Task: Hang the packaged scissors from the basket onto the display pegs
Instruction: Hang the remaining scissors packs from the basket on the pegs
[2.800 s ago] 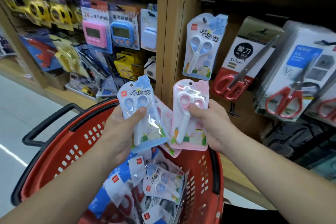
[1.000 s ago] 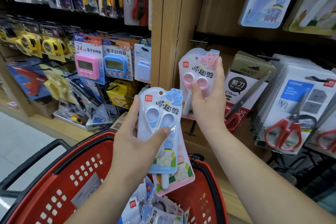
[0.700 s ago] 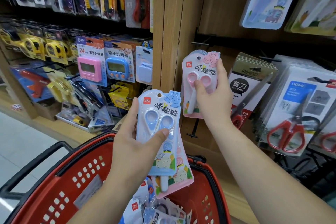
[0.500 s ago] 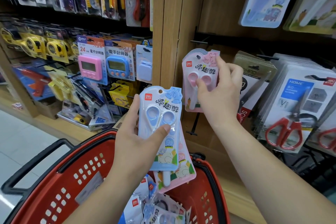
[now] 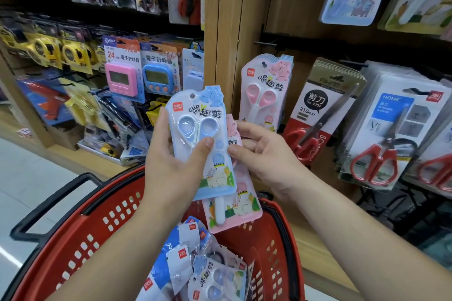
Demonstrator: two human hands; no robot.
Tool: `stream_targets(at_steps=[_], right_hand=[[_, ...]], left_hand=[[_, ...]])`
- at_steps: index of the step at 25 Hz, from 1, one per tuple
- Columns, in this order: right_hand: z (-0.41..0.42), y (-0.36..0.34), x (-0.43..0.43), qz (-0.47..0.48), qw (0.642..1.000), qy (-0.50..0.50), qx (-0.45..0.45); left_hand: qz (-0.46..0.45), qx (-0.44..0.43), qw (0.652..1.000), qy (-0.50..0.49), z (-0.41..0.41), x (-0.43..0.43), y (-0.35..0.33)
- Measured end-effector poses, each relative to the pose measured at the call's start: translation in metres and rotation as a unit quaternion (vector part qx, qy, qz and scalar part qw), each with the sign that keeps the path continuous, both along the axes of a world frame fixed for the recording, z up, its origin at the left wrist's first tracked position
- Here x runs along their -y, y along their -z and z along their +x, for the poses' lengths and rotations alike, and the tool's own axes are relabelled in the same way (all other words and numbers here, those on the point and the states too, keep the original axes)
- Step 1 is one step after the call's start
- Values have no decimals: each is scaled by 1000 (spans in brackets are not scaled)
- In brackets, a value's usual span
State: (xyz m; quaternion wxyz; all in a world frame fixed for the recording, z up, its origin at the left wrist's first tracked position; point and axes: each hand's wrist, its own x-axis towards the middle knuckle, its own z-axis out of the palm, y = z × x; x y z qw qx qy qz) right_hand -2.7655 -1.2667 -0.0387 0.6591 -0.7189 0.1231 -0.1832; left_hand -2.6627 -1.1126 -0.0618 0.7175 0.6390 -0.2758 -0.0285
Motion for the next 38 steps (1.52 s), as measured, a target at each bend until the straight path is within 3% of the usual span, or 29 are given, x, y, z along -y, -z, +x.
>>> stream_targets(at_steps=[4,9,25,38], right_hand=[[1,-9,9,-50,987,148,38],[12,-28,30,-119,945,280,120],[45,-19,53,-208,908,320,171],[43,-24,68,-253,891,366,95]], left_hand=[[29,0,999,-31,8,-6,6],[41,-31,998,37,-5,-2,4],[31,-69,997,32,-15,13,-8],[9,0,999,36,-2,39,-30]])
